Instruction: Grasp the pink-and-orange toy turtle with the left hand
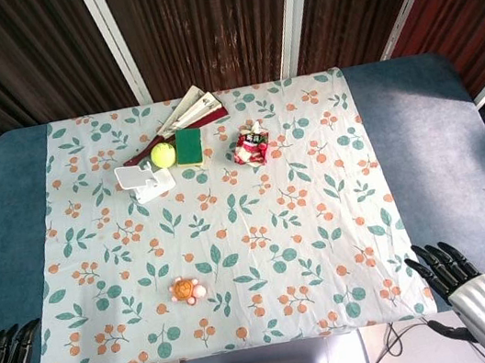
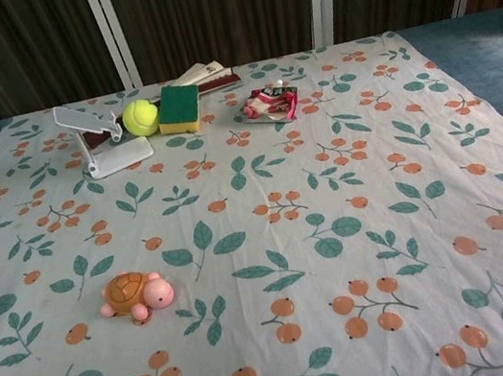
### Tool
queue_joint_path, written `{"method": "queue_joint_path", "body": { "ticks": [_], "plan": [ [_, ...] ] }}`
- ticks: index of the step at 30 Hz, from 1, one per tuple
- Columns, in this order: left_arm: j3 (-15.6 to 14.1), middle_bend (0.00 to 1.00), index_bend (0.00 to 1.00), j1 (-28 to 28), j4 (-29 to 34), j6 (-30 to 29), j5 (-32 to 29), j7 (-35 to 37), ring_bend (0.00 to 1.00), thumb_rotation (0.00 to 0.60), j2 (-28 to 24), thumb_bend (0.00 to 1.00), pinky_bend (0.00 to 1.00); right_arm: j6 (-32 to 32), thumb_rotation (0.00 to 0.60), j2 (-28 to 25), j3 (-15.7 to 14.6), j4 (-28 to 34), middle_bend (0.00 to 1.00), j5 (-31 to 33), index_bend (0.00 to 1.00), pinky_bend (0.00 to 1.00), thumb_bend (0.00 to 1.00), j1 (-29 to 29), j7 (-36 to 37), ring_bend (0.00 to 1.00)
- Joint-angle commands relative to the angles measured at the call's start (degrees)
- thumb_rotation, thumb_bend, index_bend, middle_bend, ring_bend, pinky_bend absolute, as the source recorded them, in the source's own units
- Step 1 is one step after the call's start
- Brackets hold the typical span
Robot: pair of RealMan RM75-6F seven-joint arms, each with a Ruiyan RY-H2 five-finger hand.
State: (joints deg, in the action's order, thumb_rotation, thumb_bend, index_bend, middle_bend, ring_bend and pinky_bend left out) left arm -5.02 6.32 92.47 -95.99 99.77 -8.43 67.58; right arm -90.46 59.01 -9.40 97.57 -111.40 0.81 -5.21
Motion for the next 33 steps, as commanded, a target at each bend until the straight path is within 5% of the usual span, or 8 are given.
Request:
{"method": "queue_joint_path", "body": {
  "ticks": [1, 6, 9, 14, 20, 25, 33],
  "plan": [
    [0.01, 0.13, 0.0, -0.23, 0.02, 0.4, 0.03, -0.11, 0.08, 0.6, 0.12, 0.36, 0.1, -0.07, 0.6, -0.1, -0.05, 0.02, 0.0, 0.04, 0.0, 0.0, 0.08, 0.07, 0.03, 0.0],
    [0.03, 0.12, 0.0, -2.35, 0.08, 3.78, 0.78, -1.01, 0.08, 0.6, 1.19, 0.36, 0.11, -1.31, 0.6, -0.24, -0.07, -0.11, 0.0, -0.29, 0.0, 0.0, 0.08, 0.56, 0.33, 0.0],
    [0.86, 0.1, 0.0, -4.66, -0.28, 6.72, 1.24, -2.11, 0.15, 0.6, 3.46, 0.36, 0.2, -1.17, 0.6, -0.2, -0.08, -0.19, 0.0, -0.12, 0.0, 0.0, 0.08, 0.61, 0.35, 0.0],
    [3.56, 0.09, 0.03, -10.47, -3.01, 12.16, 2.76, -2.9, 0.51, 0.6, 10.01, 0.37, 0.6, -0.85, 0.6, -0.2, 0.22, -0.11, 0.0, 0.43, 0.0, 0.0, 0.08, 0.44, 0.41, 0.0],
    [5.4, 0.1, 0.07, -15.72, -9.12, 17.94, 2.04, -3.42, 0.78, 0.6, 19.26, 0.39, 0.86, -1.24, 0.6, -0.47, 0.37, -0.06, 0.0, 0.56, 0.0, 0.0, 0.08, 0.46, 0.99, 0.0],
    [6.76, 0.13, 0.12, -18.31, -13.76, 20.2, 1.22, -9.52, 0.91, 0.6, 25.75, 0.39, 0.97, -2.32, 0.6, -0.97, 0.33, -0.42, 0.0, 0.16, 0.0, 0.0, 0.08, 0.63, 2.22, 0.0],
    [6.43, 0.19, 0.19, -20.62, -19.45, 21.51, 0.99, -16.22, 0.95, 0.6, 31.47, 0.39, 1.0, -4.68, 0.6, -1.53, 0.16, -1.2, 0.0, -0.98, 0.0, 0.0, 0.08, 1.26, 3.94, 0.0]
  ]
}}
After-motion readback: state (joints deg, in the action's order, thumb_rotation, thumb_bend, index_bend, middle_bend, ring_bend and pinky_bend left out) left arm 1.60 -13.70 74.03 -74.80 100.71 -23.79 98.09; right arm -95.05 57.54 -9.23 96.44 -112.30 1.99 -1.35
